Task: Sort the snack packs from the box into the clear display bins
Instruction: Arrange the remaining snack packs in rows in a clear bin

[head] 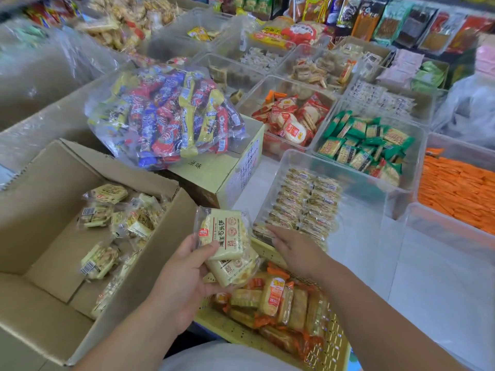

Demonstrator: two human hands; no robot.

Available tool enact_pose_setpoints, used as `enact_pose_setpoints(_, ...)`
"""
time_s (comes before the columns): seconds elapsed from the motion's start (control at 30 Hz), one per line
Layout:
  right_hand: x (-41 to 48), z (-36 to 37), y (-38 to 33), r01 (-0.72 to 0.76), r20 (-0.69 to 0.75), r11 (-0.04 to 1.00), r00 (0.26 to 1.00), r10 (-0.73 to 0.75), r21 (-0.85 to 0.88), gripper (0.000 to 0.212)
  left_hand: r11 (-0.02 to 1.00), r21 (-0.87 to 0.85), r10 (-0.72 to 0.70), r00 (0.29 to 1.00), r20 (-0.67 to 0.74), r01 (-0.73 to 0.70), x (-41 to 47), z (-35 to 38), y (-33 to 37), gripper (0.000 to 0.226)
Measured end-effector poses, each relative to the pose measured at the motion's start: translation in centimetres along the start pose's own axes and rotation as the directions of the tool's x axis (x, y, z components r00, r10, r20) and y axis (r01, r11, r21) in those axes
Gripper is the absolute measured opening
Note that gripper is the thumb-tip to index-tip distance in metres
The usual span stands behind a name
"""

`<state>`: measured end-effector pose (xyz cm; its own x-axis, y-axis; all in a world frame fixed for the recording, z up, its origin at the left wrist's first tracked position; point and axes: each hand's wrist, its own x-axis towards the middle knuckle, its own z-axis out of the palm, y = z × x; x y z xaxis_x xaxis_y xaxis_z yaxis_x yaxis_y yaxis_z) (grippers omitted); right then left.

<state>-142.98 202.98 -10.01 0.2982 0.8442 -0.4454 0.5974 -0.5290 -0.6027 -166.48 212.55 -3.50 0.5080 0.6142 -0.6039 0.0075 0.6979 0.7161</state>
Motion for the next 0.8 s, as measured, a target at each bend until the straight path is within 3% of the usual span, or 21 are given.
enact_pose_setpoints(0.13, -1.5, -0.3, -0.2, 0.033, -0.049, 0.999, 0.998, -0.032, 0.021, 0.055, 1.000, 0.002, -0.005, 0.999, 0.042, 0.005, -0.5, 0.4, 0.6, 0.022)
enact_pose_setpoints(0.33, -5.3, -0.7, -1.9, 0.158, -0.228, 0.986, 0.963, -0.142, 0.056, 0.046, 0.992, 0.112, 0.040, 0.993, 0.111, -0.052, -1.4, 0.7, 1.3, 0.028)
enact_pose_setpoints(0.5, -8.3, -1.0, -4.1, 0.210, -0.399, 0.911, 0.915, -0.055, 0.355, 0.033, 0.949, 0.271, 0.135, 0.984, 0.112, -0.161, -1.6, 1.5, 1.1, 0.024)
enact_pose_setpoints(0.57, -9.3, -0.9, -5.4, 0.249, -0.430, 0.854, 0.902, -0.032, 0.457, 0.037, 0.922, 0.328, 0.163, 0.974, 0.155, -0.206, -1.8, 2.1, 1.0, 0.024)
enact_pose_setpoints(0.63, -9.9, -0.7, -6.7, 0.244, -0.373, 0.796, 0.928, -0.024, 0.554, 0.047, 0.875, 0.400, 0.212, 0.959, 0.190, -0.272, -1.9, 2.6, 0.7, 0.024)
enact_pose_setpoints(0.7, -10.2, -0.4, -7.9, 0.193, -0.285, 0.779, 0.958, -0.018, 0.597, 0.061, 0.796, 0.509, 0.275, 0.944, 0.181, -0.329, -2.1, 3.0, 0.3, 0.047)
enact_pose_setpoints(0.8, -10.2, -0.1, -9.0, 0.188, -0.239, 0.739, 0.970, -0.038, 0.647, 0.072, 0.602, 0.677, 0.426, 0.887, 0.177, -0.424, -2.2, 3.6, -0.1, 0.067)
